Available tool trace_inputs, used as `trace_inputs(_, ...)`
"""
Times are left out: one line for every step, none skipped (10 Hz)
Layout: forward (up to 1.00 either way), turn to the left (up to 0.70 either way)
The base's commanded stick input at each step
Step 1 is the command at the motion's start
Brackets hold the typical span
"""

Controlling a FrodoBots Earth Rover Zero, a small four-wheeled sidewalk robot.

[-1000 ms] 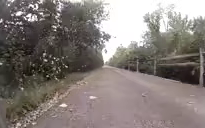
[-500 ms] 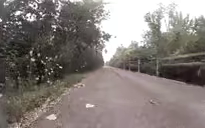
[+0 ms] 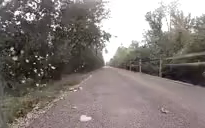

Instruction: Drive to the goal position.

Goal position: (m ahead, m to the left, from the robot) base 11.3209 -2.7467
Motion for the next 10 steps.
trace_inputs(0.7, 0.0)
trace_inputs(0.7, 0.0)
trace_inputs(0.7, 0.0)
trace_inputs(0.7, 0.0)
trace_inputs(0.7, 0.0)
trace_inputs(0.7, 0.0)
trace_inputs(0.7, 0.0)
trace_inputs(0.7, 0.0)
trace_inputs(0.7, 0.0)
trace_inputs(0.7, 0.0)
